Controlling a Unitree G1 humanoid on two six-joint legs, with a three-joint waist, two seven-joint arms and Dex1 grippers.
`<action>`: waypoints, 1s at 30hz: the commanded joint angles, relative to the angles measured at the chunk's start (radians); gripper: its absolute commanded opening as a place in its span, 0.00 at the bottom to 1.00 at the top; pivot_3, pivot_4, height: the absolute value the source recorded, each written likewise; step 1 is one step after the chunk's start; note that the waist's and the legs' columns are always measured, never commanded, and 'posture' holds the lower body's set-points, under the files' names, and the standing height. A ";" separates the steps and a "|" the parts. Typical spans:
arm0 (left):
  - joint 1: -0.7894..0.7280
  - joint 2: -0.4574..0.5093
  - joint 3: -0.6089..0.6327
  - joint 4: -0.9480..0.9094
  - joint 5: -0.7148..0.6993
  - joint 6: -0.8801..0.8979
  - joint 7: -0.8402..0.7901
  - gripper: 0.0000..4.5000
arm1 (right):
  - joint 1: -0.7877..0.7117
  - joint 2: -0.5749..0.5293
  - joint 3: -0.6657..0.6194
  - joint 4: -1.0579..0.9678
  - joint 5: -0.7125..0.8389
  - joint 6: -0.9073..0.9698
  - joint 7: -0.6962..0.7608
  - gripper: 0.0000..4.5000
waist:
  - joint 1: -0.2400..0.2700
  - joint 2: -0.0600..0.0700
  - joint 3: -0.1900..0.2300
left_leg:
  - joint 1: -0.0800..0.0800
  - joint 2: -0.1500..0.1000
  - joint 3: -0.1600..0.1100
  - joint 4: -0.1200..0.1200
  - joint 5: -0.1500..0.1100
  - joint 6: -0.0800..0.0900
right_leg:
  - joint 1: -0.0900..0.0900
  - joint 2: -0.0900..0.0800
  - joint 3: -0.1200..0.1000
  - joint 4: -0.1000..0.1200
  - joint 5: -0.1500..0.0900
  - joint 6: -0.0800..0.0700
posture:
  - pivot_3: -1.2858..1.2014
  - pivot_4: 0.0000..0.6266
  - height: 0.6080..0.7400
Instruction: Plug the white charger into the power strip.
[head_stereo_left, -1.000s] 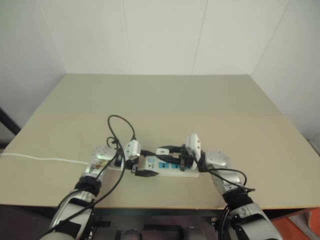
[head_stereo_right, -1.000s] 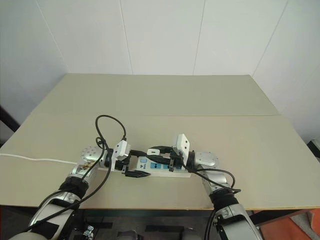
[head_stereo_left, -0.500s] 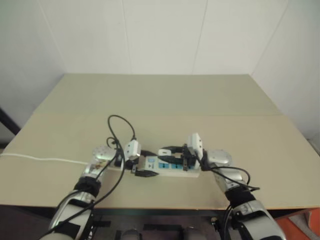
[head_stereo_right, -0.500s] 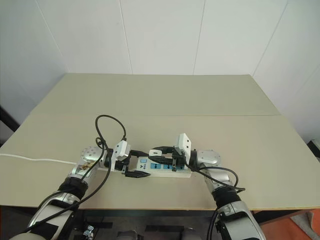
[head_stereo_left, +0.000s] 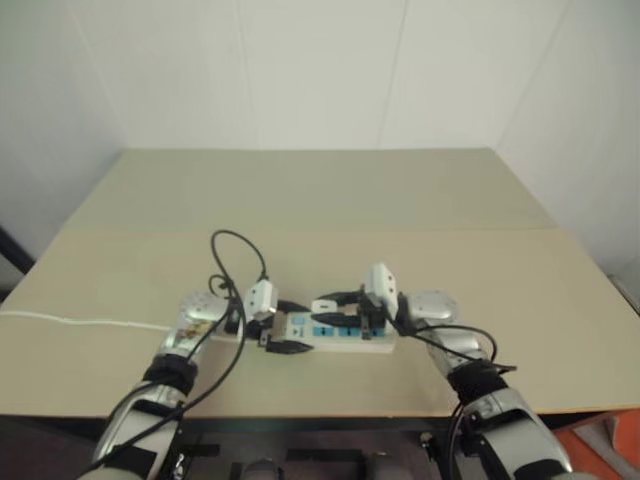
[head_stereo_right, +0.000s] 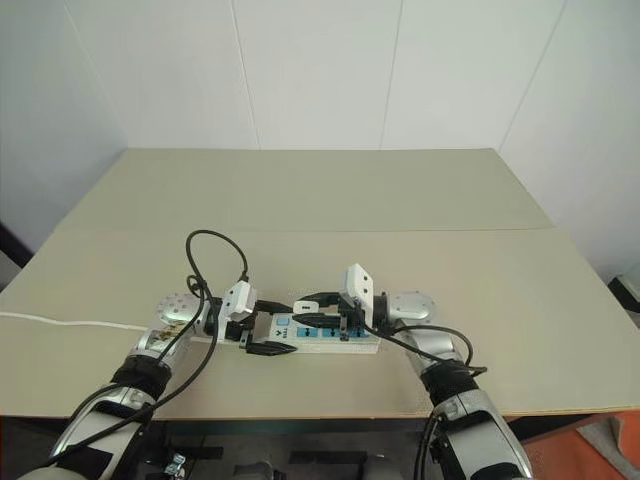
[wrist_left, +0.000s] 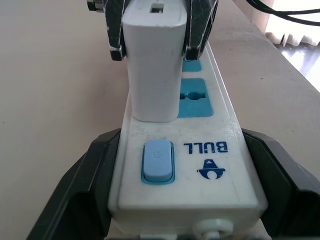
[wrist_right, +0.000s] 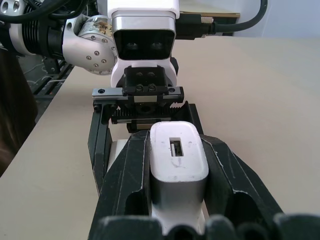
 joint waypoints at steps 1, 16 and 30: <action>0.026 0.021 -0.024 0.007 0.036 0.006 -0.012 0.73 | 0.013 -0.026 0.034 0.085 -0.102 0.045 -0.026 0.26 | -0.001 0.000 0.000 | 0.001 0.000 0.000 -0.001 0.000 0.000 | 0.000 0.000 0.001 0.000 0.000 0.000 | 0.52 0.24 1.00; 0.018 0.010 -0.022 0.019 0.038 0.007 0.003 0.73 | 0.042 -0.027 0.020 0.063 -0.087 0.041 -0.058 0.42 | -0.001 0.000 -0.006 | 0.003 0.000 0.001 -0.002 0.000 0.000 | 0.001 0.000 0.003 0.000 -0.003 0.004 | 0.52 0.24 1.00; 0.000 -0.014 -0.017 0.037 0.030 0.011 0.022 0.89 | 0.044 -0.033 -0.026 -0.004 -0.058 0.094 -0.009 1.00 | 0.003 -0.002 -0.007 | 0.001 0.000 0.001 -0.002 0.000 0.000 | 0.000 0.000 0.002 -0.001 -0.003 0.004 | 0.52 0.24 1.00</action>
